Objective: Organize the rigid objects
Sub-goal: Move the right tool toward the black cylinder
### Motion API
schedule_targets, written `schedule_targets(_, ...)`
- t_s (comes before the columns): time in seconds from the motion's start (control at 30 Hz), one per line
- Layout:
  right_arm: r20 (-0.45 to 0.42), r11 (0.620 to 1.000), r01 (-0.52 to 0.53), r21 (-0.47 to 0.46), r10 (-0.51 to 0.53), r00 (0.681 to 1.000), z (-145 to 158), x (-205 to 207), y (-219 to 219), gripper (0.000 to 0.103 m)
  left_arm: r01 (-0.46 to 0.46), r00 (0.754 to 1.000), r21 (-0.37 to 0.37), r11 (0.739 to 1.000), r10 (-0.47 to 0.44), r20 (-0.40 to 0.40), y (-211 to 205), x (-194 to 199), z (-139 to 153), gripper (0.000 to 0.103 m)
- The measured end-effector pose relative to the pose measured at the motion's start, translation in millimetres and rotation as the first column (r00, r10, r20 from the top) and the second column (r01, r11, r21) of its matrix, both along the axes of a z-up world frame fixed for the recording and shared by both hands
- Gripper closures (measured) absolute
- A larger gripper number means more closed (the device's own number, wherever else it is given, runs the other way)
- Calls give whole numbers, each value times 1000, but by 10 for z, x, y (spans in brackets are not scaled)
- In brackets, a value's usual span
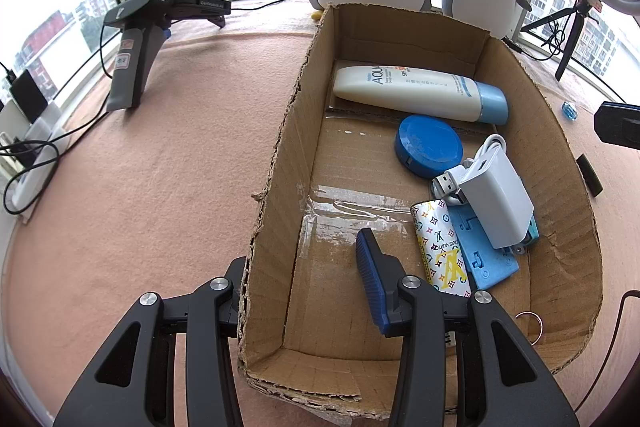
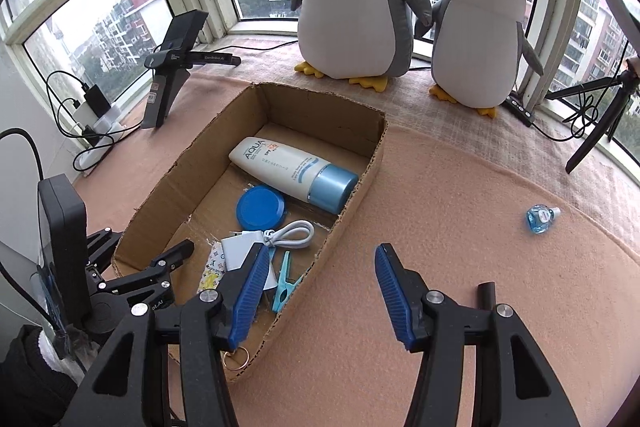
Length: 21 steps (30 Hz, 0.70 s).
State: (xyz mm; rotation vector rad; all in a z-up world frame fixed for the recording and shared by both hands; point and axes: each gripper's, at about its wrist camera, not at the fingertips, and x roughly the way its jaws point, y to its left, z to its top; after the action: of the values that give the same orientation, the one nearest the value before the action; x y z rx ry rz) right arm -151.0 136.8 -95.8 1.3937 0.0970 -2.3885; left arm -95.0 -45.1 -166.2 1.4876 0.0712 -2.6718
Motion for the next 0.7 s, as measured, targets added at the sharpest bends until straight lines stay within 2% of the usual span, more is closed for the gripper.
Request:
schedule_targets(0.43, 51, 987, 155, 47, -158, 986, -160, -84, 905, 52, 0, 1000, -1, 1000, 0, 0, -10, 10, 5, 61)
schedule_targets(0.7, 111, 983, 168, 74, -176, 978, -393, -165, 1157, 52, -1, 1000, -1, 1000, 1, 0, -7, 10, 5, 61)
